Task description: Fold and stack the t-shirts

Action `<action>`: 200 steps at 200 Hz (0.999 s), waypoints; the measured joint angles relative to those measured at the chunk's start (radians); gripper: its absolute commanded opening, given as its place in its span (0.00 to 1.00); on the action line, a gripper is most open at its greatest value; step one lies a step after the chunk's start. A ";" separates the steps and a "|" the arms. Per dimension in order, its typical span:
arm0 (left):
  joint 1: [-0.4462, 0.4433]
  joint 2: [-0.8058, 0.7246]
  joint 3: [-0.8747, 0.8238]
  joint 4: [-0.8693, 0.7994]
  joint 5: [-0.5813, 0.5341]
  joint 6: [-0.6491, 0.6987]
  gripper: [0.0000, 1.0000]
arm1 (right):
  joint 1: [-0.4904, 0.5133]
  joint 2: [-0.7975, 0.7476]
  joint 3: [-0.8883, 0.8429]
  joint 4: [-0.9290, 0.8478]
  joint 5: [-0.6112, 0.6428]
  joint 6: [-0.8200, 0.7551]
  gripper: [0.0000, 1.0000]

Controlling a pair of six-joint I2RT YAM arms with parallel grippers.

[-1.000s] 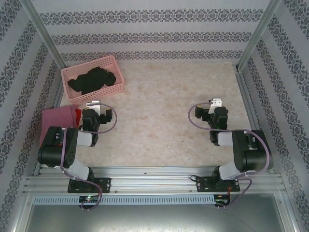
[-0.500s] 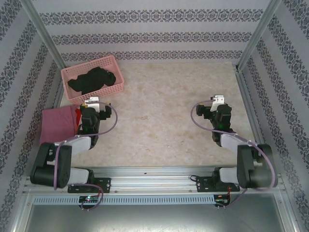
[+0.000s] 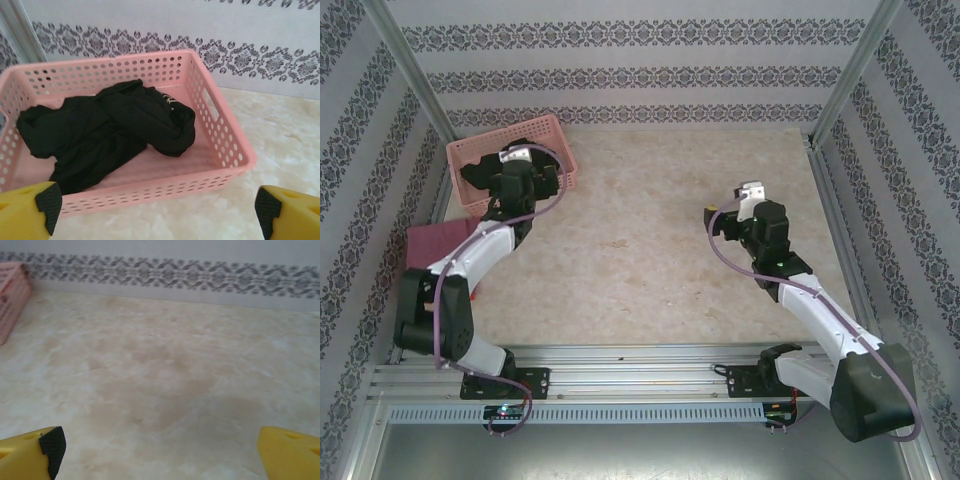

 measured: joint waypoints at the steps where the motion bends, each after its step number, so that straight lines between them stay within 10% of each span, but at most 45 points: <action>1: 0.000 0.004 0.006 -0.005 -0.001 -0.003 1.00 | 0.004 0.000 0.001 -0.002 0.000 0.000 0.98; 124: -0.024 0.651 0.829 -0.558 0.094 -0.231 0.95 | 0.273 0.145 0.155 -0.086 0.012 0.020 0.98; 200: -0.024 0.871 1.159 -0.801 0.206 -0.201 0.37 | 0.296 0.180 0.169 -0.103 0.011 0.023 0.98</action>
